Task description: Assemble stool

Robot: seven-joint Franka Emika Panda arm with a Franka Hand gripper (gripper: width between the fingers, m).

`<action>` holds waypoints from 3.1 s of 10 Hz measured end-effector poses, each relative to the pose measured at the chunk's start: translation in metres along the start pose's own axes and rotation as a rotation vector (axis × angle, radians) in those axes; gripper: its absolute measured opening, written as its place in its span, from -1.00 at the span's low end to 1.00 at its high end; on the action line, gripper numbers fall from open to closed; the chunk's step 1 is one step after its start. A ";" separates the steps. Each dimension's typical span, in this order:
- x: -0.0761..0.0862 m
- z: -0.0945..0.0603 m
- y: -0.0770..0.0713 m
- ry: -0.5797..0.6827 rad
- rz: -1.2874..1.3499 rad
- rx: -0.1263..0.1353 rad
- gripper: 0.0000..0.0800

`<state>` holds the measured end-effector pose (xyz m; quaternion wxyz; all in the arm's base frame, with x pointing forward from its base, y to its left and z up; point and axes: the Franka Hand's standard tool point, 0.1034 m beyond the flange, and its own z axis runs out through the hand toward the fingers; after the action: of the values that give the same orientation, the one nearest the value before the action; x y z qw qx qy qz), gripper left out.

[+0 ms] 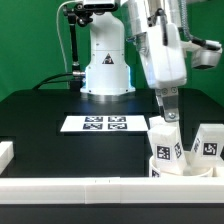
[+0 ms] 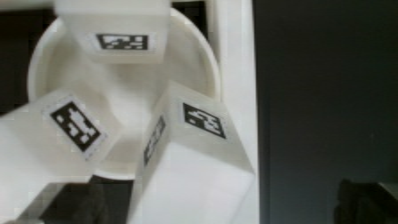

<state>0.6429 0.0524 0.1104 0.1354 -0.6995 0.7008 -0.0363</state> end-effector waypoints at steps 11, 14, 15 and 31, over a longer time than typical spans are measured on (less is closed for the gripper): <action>0.012 0.002 0.001 0.029 -1.255 -0.059 0.62; 0.010 0.002 0.001 0.034 -1.501 -0.089 0.62; 0.009 0.002 0.001 0.032 -1.680 -0.101 0.62; 0.000 0.020 0.006 0.008 -2.133 -0.185 -0.17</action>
Offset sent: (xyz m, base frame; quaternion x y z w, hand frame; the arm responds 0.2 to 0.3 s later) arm -0.0024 0.0117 -0.0032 -0.0102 0.0067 -0.3099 0.9507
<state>0.6423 0.0548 0.0897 -0.0221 -0.9582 -0.2721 -0.0852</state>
